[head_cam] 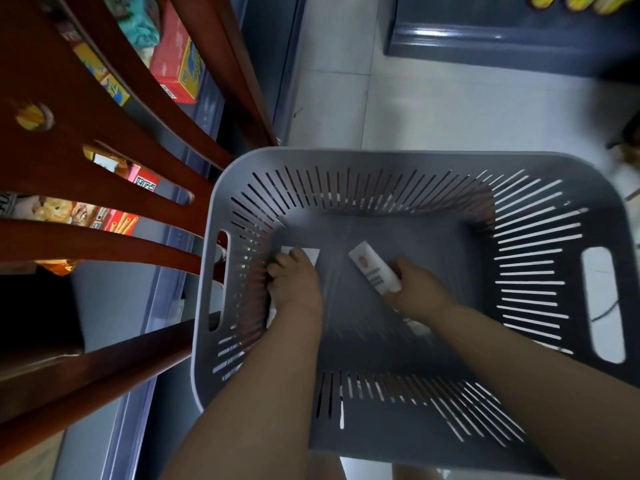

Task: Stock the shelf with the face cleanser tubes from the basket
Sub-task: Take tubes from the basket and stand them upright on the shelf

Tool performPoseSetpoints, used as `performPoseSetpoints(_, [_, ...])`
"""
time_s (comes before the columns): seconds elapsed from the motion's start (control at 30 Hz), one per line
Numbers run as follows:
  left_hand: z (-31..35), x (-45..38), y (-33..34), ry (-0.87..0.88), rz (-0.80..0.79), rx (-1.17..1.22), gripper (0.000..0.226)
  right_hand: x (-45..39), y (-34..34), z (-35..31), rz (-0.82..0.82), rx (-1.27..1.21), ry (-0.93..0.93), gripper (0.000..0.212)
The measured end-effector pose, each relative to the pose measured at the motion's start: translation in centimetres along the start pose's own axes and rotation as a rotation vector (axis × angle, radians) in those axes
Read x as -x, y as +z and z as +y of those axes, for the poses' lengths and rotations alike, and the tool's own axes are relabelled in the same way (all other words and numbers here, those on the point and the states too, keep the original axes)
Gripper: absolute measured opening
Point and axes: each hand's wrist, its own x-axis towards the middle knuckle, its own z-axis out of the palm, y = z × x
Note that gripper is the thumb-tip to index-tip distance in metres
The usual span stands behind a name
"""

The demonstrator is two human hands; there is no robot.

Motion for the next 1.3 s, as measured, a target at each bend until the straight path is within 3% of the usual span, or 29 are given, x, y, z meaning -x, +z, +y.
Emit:
performPoseSetpoints(0.13, [-1.1,0.2,-0.7,-0.047,-0.043,0.445,0.059,0.6,-0.6,-0.1,-0.116,-0.365,0.066,0.031])
performPoseSetpoints(0.27, [-1.8,0.7,-1.6,-0.128,-0.058,0.984,0.047,1.4,-1.2,-0.7,-0.155,-0.615,0.106,0.027])
performPoseSetpoints(0.4, [-1.5,2.1,-2.7,-0.144,-0.092,1.213,0.039,2.6,-1.9,-1.9,-0.130,-0.800,0.119,0.018])
performPoseSetpoints(0.7, [-2.6,11.2,-12.9,0.023,-0.078,1.602,0.023,12.8,-9.5,-7.3,-0.072,-0.881,-0.071,0.008])
performPoseSetpoints(0.87, [-5.0,19.7,-21.1,0.064,0.135,1.638,0.024,22.1,-15.9,-12.8,0.013,-0.893,-0.293,0.018])
performPoseSetpoints(1.03, [-8.5,29.6,-29.5,0.244,0.457,1.767,0.023,31.8,-20.3,-19.4,0.007,-0.972,-0.522,0.018])
performPoseSetpoints(1.2, [-13.3,38.8,-35.0,0.324,0.711,1.870,0.022,40.4,-20.3,-26.0,-0.109,-0.997,-0.714,0.017])
performPoseSetpoints(1.3, [-17.3,44.7,-37.1,0.336,0.932,1.790,0.018,45.8,-19.0,-29.5,-0.199,-1.002,-0.869,0.022])
